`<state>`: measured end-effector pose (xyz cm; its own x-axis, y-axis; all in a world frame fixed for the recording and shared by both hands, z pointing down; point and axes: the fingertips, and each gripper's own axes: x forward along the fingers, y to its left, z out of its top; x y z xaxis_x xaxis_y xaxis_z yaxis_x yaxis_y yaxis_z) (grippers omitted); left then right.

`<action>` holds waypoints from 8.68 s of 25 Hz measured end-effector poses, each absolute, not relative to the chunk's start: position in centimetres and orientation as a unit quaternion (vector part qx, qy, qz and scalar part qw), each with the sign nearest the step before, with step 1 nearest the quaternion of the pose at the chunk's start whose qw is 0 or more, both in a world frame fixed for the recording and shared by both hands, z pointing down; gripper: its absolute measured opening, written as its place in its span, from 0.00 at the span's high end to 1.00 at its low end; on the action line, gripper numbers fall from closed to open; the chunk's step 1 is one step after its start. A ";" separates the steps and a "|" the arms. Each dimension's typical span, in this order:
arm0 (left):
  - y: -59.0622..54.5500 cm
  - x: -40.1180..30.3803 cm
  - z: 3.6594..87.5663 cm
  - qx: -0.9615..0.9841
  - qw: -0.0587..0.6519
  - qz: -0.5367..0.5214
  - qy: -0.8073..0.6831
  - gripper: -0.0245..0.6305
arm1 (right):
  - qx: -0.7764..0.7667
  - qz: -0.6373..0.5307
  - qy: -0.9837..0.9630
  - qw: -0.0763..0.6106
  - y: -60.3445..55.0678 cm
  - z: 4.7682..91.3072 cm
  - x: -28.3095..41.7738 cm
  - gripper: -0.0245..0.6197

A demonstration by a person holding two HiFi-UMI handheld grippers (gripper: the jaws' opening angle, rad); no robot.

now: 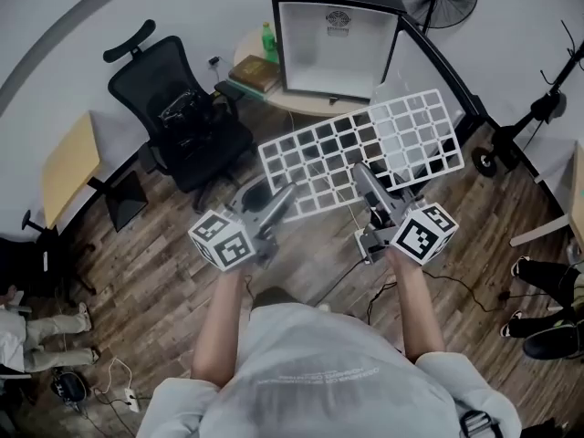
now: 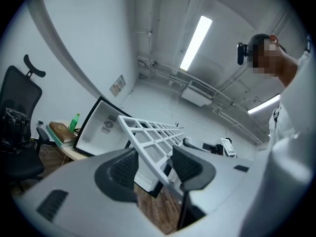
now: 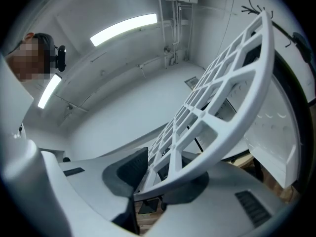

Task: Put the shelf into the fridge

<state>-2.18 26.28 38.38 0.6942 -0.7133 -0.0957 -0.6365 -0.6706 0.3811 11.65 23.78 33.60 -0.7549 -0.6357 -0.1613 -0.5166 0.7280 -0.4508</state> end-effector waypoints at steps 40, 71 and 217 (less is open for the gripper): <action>-12.2 -13.4 36.7 0.929 0.156 -0.142 -0.304 0.65 | -0.371 -0.208 0.889 0.170 -13.3 33.2 0.9 0.79; -19.6 -9.6 39.0 0.937 0.195 -0.076 -0.279 0.65 | -0.382 -0.309 0.842 0.222 -20.1 38.5 5.0 0.79; -28.0 -10.6 40.7 0.879 0.289 -0.072 -0.373 0.72 | -0.439 -0.418 0.768 0.206 -27.1 40.7 5.3 0.80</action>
<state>-10.56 -28.03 40.67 0.7114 -0.6970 0.0899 -0.6141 -0.5543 0.5618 5.26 -27.07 40.74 -0.5305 -0.8462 0.0511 -0.5019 0.2649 -0.8234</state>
